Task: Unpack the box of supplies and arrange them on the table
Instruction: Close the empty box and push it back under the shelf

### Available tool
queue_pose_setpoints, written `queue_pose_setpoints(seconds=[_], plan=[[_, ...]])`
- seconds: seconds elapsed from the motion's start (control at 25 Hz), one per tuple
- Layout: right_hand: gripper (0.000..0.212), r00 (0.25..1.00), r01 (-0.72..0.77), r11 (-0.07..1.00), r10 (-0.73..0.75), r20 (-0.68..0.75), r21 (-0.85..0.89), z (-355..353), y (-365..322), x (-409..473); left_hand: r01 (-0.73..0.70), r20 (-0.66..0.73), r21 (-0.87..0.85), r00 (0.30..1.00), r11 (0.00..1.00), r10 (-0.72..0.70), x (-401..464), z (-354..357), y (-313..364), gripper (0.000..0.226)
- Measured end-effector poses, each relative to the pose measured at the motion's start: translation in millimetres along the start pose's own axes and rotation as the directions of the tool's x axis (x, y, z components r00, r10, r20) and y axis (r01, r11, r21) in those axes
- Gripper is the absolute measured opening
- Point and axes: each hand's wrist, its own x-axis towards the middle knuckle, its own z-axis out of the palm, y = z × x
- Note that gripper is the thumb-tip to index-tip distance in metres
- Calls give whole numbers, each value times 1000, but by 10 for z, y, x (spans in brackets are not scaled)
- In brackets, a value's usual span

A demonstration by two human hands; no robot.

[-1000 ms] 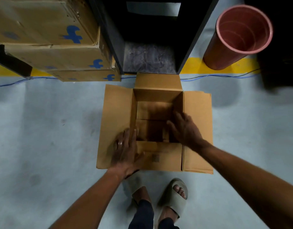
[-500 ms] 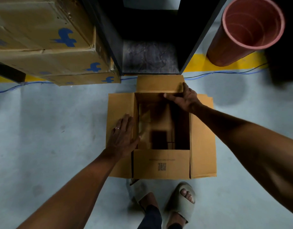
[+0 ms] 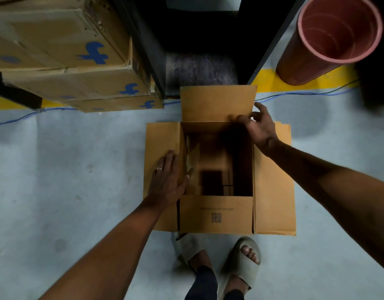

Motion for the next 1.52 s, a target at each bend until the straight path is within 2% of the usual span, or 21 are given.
queue_pose_setpoints(seconds=[0.08,0.16,0.36,0.48,0.64,0.72,0.84,0.92,1.04,1.28,1.4,1.52], plan=[[78,998,66,996,-67,-17,-60,-17,3,-100,15,-26,-9,1000,1000,-15,-48,-1,40,77],[69,989,138,984,-142,-29,-117,-59,2,-228,23,-44,2,999,1000,-23,-124,1,52,77],[78,963,266,903,-265,51,-338,-230,194,-572,64,-89,59,994,996,-58,-353,-78,-53,78],[84,924,381,765,-329,193,-519,-317,376,-746,125,-81,27,989,992,-123,-445,-152,-102,81],[103,867,495,510,-246,433,-703,-243,676,-866,271,21,-161,962,949,-271,-564,-73,-114,85],[111,861,496,458,-153,484,-738,-170,771,-872,284,60,-214,959,934,-278,-619,-14,-125,90],[120,876,455,414,-49,480,-789,-96,827,-824,279,54,-252,960,927,-274,-693,-11,-117,92],[124,880,445,406,-36,473,-798,-70,855,-809,281,6,-312,956,908,-294,-749,-64,-79,90],[123,886,434,451,-58,459,-780,-70,847,-834,255,-79,-389,948,885,-308,-871,-129,-5,88],[126,884,444,522,-120,452,-728,-149,886,-882,155,-153,-459,956,875,-250,-1103,-281,459,88],[118,885,446,540,-150,440,-714,-204,848,-993,16,-115,-452,990,892,-77,-1118,-235,738,81],[92,913,402,587,-204,353,-703,-272,887,-1111,-1,23,-421,1000,907,11,-1038,-63,922,77]])
